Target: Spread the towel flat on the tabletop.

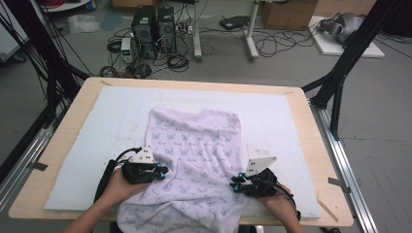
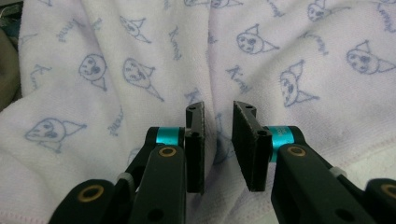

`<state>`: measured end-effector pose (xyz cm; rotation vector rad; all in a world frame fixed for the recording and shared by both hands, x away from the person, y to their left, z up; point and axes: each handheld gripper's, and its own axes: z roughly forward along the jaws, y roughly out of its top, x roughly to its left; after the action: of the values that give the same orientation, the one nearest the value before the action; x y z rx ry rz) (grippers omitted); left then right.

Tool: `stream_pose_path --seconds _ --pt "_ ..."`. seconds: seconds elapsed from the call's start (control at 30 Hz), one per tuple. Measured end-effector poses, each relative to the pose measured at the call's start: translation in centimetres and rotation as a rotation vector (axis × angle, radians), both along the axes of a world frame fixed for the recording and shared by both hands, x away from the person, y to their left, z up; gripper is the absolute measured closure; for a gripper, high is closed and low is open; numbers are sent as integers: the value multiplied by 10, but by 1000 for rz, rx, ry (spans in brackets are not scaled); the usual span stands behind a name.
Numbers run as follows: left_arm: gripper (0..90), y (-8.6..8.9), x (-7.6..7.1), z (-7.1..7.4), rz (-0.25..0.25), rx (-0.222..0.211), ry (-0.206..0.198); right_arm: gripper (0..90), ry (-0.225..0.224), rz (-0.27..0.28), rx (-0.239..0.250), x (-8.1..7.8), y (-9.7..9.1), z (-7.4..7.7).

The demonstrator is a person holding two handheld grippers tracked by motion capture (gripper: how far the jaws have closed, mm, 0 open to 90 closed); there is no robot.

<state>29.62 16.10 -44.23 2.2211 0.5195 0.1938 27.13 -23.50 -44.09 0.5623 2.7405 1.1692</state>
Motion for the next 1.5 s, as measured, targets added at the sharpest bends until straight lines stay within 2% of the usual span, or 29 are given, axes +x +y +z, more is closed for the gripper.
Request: stream_pose_path --seconds 0.17,0.37,0.47,0.53,0.63,0.77,0.87,1.0,1.07,1.17,1.2,1.23,1.3,1.4,1.5 --pt "874 11 0 6 19 -23 -3 743 -6 1 -3 -1 1 0" --pt "874 47 -6 27 78 -37 -53 743 -10 1 -12 -1 2 1" --pt "872 62 -8 32 103 -37 -57 743 -14 0 -13 -1 3 2" --pt "860 68 -10 34 114 -21 -66 741 -18 2 -17 -1 5 2" --pt "748 73 -13 32 126 -35 -43 739 -29 0 -7 -2 4 5" --pt "785 67 -17 23 76 -39 -12 738 -44 -14 18 -2 -2 10" --pt "821 53 -19 15 -6 -42 12 728 -40 -26 15 -2 -4 8" --pt "802 36 -18 6 -47 -22 35 717 -37 -21 3 -2 -1 6" --pt "723 29 -16 3 -43 -31 58 713 -39 -23 -2 -2 0 6" --pt "698 20 -16 -2 -27 -10 53 706 -36 -24 -6 -1 0 5" --pt "723 20 -16 -2 -28 -3 37 704 -36 -21 -9 -1 1 4" --pt "787 21 -16 -1 -27 2 39 703 -34 -21 -13 -1 1 4" --pt "839 22 -17 0 -21 6 35 702 -35 -20 -19 -2 2 3" --pt "850 30 -23 5 -7 12 20 701 -36 -18 -19 -2 2 3" --pt "851 47 -31 13 20 8 1 700 -38 -19 -18 -2 2 2"
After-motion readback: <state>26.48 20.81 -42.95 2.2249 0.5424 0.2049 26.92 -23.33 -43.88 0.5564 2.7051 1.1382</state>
